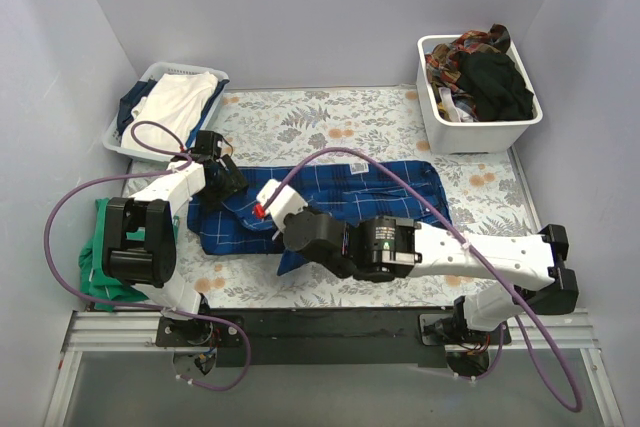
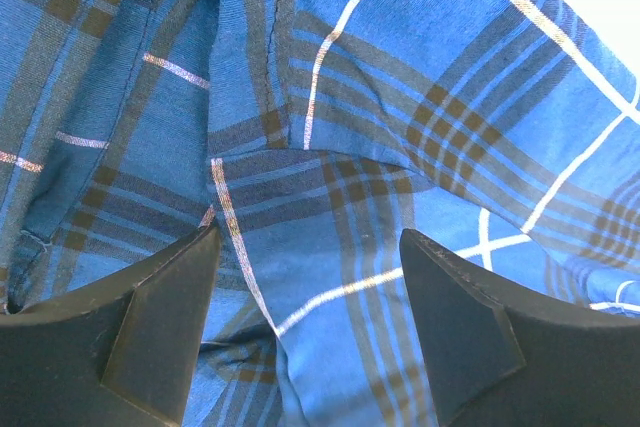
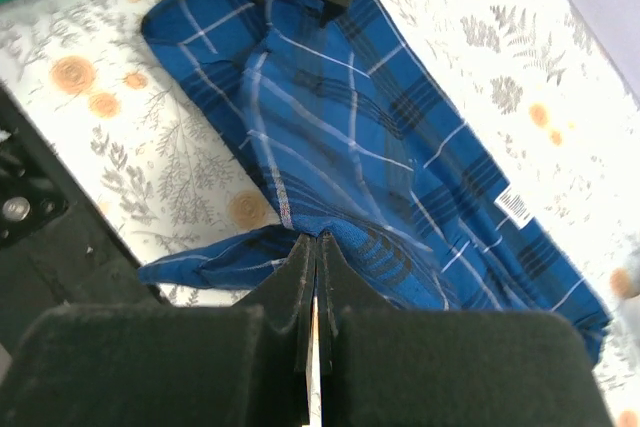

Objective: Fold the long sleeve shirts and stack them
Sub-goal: Fold the shirt

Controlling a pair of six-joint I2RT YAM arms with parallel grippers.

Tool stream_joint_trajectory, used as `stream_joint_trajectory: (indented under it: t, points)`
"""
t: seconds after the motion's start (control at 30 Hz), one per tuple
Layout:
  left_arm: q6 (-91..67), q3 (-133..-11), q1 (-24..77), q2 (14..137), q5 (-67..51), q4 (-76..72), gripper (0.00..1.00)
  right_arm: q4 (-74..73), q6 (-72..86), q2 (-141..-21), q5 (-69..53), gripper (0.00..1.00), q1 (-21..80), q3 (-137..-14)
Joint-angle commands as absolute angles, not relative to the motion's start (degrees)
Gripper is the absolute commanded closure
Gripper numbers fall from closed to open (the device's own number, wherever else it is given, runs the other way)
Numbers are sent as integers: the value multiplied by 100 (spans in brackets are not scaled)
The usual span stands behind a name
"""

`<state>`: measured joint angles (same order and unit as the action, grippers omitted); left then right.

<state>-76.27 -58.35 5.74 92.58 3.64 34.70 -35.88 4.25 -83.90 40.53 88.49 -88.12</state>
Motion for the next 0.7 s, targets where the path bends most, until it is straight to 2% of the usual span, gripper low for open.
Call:
stream_joint_trajectory:
  t: [0.0, 0.2, 0.67]
  points:
    - [-7585, -5897, 536, 9176, 466, 3454, 27, -3410, 1211, -8236, 3562, 99, 8123, -8491]
    - [-7655, -5880, 536, 9158, 606, 3507, 27, -3314, 1292, -8068, 3077, 99, 7112, -8209]
    - [-7849, -6020, 519, 9035, 914, 3568, 27, -2558, 1292, -7699, 2830, 99, 5933, -7805]
